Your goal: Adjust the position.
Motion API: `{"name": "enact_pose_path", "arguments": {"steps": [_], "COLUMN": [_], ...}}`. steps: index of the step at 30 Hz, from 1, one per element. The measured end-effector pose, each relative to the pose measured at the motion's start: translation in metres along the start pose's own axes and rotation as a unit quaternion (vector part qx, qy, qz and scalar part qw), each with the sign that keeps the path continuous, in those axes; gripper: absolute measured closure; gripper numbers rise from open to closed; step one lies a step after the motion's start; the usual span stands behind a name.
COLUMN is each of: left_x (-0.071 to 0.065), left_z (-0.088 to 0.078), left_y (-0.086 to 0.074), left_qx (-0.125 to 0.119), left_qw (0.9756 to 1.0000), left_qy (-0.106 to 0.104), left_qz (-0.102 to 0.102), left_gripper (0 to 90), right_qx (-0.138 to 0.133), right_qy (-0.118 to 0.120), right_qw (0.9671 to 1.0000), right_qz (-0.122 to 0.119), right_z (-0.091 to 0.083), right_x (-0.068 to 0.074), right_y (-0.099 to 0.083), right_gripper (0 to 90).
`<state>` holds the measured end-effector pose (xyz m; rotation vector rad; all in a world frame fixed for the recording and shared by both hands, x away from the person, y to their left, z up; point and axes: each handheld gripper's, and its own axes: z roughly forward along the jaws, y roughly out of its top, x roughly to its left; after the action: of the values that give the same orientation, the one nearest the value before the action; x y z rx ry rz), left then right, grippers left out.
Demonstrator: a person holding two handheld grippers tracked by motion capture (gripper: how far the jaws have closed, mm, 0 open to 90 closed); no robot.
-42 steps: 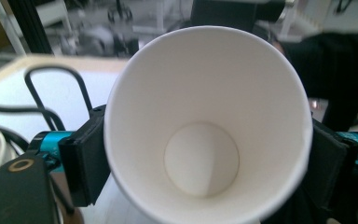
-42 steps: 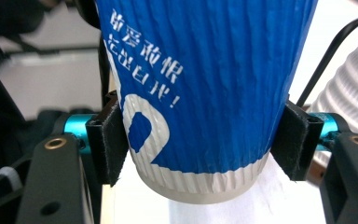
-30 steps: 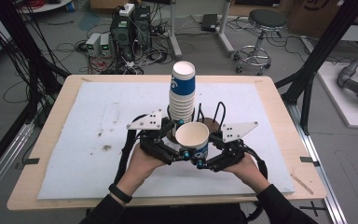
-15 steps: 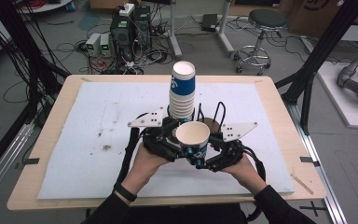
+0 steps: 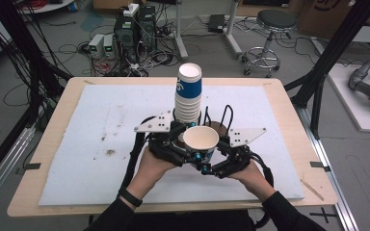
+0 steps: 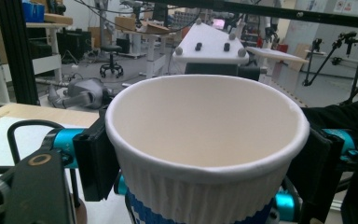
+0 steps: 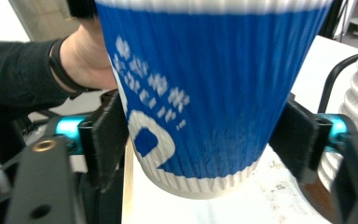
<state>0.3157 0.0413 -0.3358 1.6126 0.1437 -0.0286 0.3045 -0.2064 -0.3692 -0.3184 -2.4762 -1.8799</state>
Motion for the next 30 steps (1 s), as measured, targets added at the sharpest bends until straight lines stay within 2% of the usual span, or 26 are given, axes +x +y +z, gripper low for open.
{"name": "enact_pose_path", "arguments": {"steps": [12,15,17,23,27,30], "left_x": [-0.0034,-0.0041,-0.0039,-0.0038,-0.0038,-0.0028], "left_z": [0.0032,0.0039,0.0035,0.0041,0.0047,0.0042], "left_y": [0.0008,0.0014,0.0014,0.0011,0.0004,0.0006], "left_qx": [0.017,0.020,0.022,0.022,0.018,0.010], "left_qw": [0.9997,0.9996,0.9996,0.9996,0.9997,0.9999], "left_qy": [0.003,0.004,0.004,0.008,0.013,0.008], "left_qz": [0.015,0.018,0.018,0.016,0.013,0.002], "left_gripper": [23.9,24.0,24.3,23.1,20.1,14.3], "right_qx": [-0.053,-0.055,-0.055,-0.055,-0.054,-0.050], "right_qy": [-0.001,-0.002,0.005,0.006,0.005,0.003], "right_qw": [0.9981,0.9981,0.9982,0.9981,0.9982,0.9985], "right_qz": [0.029,0.028,0.024,0.026,0.027,0.023], "right_z": [-0.0021,-0.0013,-0.0009,-0.0006,-0.0007,-0.0010], "right_x": [0.0008,0.0013,0.0014,0.0011,0.0008,0.0004], "right_y": [0.0024,0.0020,0.0017,0.0013,0.0011,0.0011], "right_gripper": [20.9,21.2,26.4,26.8,26.4,26.5]}}
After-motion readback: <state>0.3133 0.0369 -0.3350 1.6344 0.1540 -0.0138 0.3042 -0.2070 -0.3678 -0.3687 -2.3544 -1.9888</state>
